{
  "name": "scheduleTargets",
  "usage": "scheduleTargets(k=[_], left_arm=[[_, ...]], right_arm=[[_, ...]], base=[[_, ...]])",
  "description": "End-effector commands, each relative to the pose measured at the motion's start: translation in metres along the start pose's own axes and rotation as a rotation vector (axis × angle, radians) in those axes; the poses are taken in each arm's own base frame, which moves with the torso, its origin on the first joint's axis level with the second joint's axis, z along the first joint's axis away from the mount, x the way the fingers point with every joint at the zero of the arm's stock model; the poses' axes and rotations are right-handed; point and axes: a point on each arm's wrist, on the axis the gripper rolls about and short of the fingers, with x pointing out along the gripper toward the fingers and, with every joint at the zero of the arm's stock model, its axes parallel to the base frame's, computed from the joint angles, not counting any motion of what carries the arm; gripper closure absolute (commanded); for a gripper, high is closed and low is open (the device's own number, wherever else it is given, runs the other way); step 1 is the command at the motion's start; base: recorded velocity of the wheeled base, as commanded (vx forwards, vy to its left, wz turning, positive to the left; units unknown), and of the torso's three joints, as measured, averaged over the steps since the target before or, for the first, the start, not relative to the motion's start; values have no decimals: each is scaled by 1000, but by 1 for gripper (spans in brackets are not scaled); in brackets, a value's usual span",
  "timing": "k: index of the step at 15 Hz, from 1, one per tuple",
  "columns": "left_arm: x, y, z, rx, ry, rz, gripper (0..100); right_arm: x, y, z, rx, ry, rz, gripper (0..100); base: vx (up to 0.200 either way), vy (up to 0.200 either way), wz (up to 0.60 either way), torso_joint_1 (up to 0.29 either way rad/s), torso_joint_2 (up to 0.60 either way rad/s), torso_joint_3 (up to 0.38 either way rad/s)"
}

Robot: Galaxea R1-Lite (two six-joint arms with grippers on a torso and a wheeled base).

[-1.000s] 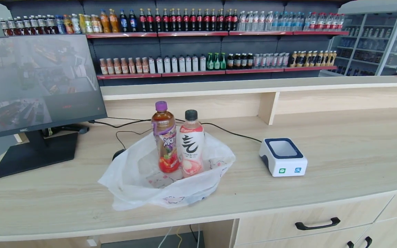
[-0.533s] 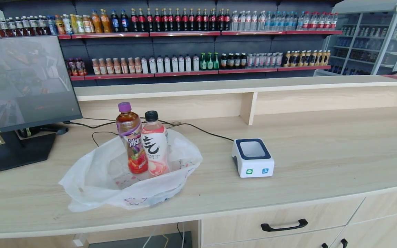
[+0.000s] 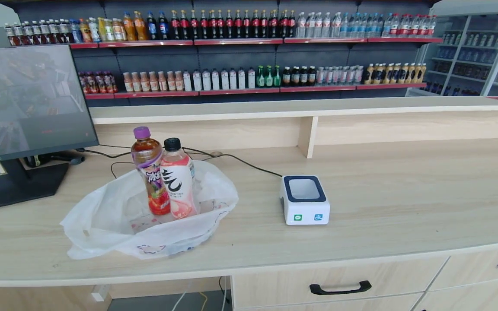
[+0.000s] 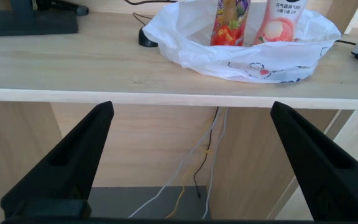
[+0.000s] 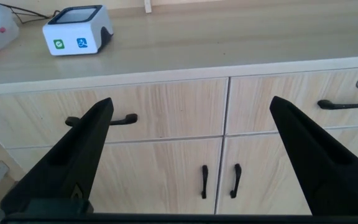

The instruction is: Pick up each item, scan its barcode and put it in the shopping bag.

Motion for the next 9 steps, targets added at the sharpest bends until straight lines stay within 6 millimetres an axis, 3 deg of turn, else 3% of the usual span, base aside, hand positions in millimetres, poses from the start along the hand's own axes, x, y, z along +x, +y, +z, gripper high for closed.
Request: scheduleTargets(k=[1,9], left_arm=[[0,0,0,0,0,0,0],[0,0,0,0,0,0,0]], right_arm=[[0,0,0,0,1,1,0],[0,0,0,-4,1,1,0]], base=[[0,0,0,0,0,0],[0,0,0,0,0,0]])
